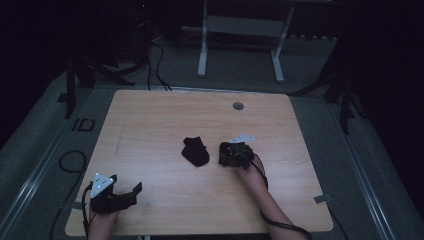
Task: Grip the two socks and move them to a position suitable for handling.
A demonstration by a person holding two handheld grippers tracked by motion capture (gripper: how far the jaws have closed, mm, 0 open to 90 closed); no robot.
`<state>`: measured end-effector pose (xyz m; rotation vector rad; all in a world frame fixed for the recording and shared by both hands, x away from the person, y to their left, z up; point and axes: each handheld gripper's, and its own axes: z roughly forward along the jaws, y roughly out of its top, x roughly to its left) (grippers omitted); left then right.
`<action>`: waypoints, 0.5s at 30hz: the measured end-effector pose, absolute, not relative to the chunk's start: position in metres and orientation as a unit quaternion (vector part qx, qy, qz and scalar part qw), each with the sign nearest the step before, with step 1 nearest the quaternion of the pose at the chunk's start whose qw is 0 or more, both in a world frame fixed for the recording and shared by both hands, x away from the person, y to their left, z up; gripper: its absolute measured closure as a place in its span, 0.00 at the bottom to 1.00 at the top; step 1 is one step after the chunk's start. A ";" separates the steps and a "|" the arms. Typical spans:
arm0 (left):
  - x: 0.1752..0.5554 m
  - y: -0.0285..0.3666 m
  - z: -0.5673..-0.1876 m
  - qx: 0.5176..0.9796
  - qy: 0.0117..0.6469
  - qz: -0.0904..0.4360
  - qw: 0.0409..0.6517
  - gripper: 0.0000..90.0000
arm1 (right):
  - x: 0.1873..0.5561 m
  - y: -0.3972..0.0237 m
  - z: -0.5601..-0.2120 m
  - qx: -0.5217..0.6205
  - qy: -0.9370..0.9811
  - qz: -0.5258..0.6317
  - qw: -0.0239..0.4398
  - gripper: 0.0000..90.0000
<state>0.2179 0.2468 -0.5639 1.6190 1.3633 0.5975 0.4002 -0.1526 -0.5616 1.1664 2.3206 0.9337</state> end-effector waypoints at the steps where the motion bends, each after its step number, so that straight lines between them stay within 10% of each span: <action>1: 0.218 0.247 -0.564 0.656 0.552 0.242 0.454 0.02 | 0.400 -0.153 -0.561 0.418 0.824 0.331 0.193 0.55; 6: 0.218 0.247 -0.564 0.656 0.552 0.241 0.456 0.02 | 0.398 -0.150 -0.562 0.405 0.824 0.339 0.207 0.80; 15: 0.220 0.249 -0.566 0.651 0.554 0.235 0.463 0.02 | 0.384 -0.155 -0.526 0.404 0.807 0.372 0.216 0.85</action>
